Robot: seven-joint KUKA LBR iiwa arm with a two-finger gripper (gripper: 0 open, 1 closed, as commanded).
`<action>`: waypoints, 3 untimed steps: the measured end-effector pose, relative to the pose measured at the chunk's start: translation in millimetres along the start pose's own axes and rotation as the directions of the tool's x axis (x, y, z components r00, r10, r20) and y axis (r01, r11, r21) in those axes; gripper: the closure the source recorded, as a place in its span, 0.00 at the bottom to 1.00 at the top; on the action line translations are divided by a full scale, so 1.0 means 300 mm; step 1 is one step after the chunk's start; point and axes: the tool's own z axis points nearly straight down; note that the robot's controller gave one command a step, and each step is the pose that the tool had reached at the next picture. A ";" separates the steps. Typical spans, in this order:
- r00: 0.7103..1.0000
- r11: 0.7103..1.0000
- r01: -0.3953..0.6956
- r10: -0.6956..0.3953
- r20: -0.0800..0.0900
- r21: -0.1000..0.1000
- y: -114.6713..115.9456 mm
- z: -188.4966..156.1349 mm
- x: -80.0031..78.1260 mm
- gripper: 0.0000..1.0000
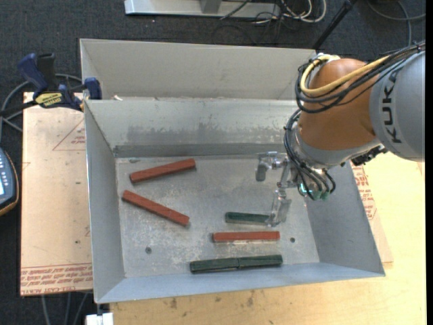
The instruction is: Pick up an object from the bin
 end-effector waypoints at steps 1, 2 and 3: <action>0.998 0.998 0.063 -0.063 -0.002 0.000 -0.022 0.417 0.085 0.00; 0.998 0.998 0.064 -0.064 0.008 0.001 -0.023 0.407 0.076 1.00; 0.923 0.923 0.385 -0.386 0.013 0.006 -0.053 -0.041 0.074 1.00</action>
Offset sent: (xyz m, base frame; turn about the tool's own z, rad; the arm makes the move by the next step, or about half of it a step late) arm -0.0244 -0.0074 -0.1221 -0.0651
